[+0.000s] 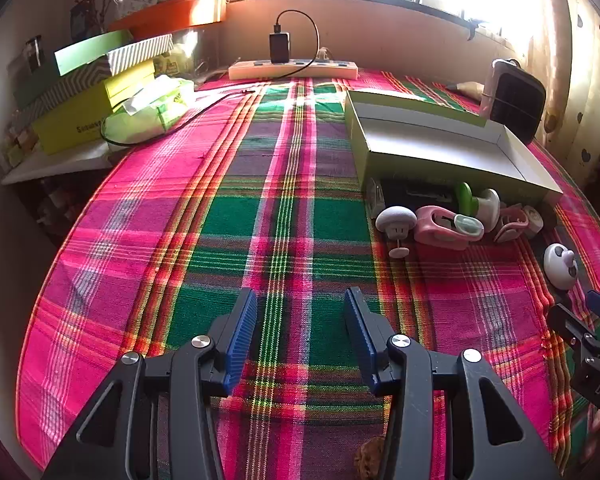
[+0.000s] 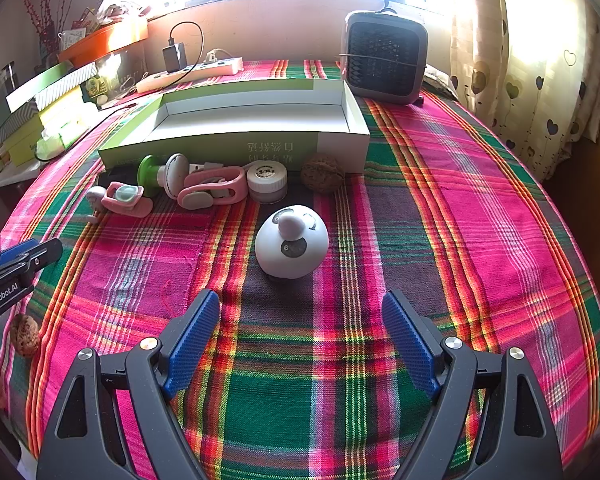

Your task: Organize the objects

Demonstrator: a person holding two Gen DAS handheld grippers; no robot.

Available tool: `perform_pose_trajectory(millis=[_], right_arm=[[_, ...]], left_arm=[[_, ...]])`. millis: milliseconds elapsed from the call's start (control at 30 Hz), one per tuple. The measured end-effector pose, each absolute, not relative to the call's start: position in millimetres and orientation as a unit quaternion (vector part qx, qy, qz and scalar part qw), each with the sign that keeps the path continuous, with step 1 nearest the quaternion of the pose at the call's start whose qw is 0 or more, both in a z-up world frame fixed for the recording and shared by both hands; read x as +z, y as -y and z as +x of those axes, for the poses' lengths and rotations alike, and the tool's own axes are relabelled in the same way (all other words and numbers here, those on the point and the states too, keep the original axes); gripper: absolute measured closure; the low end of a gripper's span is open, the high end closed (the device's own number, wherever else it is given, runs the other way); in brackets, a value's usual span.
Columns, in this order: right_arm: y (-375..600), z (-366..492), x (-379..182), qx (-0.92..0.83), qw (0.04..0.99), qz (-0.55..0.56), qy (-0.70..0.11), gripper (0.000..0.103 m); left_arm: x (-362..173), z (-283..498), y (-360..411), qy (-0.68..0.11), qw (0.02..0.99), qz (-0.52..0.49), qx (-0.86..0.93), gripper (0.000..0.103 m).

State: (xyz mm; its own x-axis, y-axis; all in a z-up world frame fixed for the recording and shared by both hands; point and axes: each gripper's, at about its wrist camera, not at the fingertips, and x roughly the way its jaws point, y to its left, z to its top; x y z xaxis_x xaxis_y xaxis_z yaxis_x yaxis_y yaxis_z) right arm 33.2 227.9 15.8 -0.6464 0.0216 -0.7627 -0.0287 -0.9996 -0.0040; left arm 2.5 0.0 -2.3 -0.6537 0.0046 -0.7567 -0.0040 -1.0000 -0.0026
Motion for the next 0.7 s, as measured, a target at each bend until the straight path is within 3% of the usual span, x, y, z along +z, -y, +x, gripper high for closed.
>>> perform_pose_trajectory(millis=[700], right_arm=[[-227.9, 35.6, 14.5, 0.907, 0.012, -0.42, -0.004, 0.019]], left_arm=[[0.1, 2.5, 8.6, -0.002, 0.012, -0.424, 0.905, 0.06]])
